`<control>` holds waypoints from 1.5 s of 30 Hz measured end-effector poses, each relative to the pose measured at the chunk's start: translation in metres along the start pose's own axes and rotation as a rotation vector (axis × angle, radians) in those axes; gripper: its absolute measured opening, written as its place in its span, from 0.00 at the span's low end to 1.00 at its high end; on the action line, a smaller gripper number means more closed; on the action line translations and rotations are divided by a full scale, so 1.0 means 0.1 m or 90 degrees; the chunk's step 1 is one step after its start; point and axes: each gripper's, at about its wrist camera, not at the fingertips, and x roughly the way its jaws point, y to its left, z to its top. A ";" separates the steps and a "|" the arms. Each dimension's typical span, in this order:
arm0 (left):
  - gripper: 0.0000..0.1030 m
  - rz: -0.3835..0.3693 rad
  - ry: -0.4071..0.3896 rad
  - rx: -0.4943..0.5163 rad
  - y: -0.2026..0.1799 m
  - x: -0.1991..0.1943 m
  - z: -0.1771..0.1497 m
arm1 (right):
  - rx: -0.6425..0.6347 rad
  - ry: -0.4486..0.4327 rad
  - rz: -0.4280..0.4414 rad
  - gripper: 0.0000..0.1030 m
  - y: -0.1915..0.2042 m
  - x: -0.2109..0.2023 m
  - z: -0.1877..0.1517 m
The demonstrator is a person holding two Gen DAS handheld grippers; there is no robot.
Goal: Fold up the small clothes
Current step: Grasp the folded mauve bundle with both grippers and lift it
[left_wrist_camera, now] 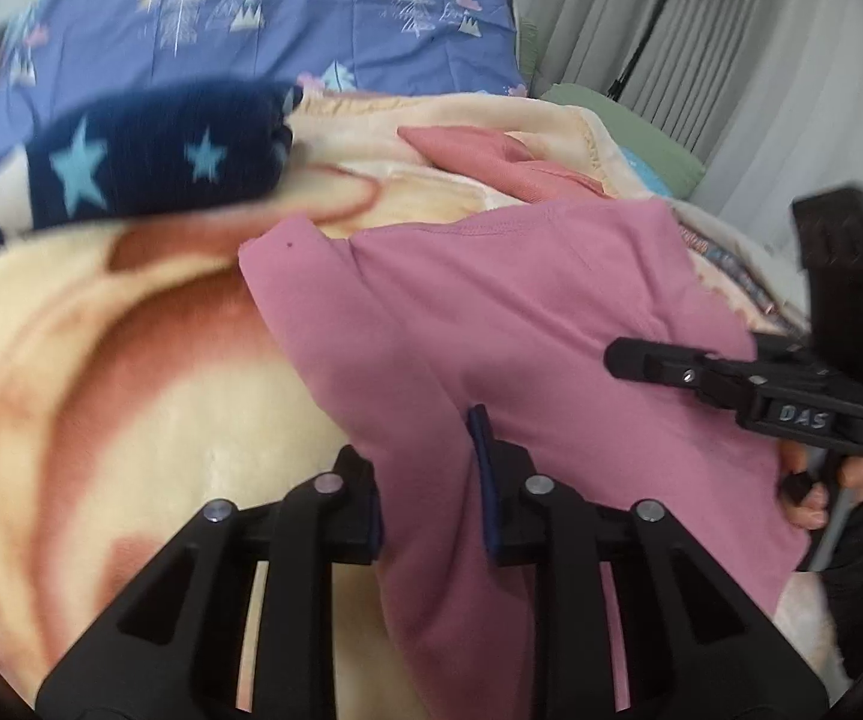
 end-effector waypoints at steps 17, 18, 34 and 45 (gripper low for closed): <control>0.19 -0.009 -0.166 0.120 -1.04 -1.07 0.16 | -0.062 -0.237 -0.086 0.18 0.49 -1.61 -0.32; 0.19 -0.011 -0.173 0.136 -1.15 -1.11 0.17 | -0.062 -0.247 -0.093 0.18 0.46 -1.70 -0.33; 0.20 -0.092 -0.221 0.326 -3.00 -0.68 1.36 | 0.006 -0.393 -0.292 0.18 -0.67 -3.18 -0.14; 0.77 0.173 -0.234 0.413 -4.03 0.88 2.11 | 0.207 -0.236 -0.547 0.64 -2.64 -2.72 0.50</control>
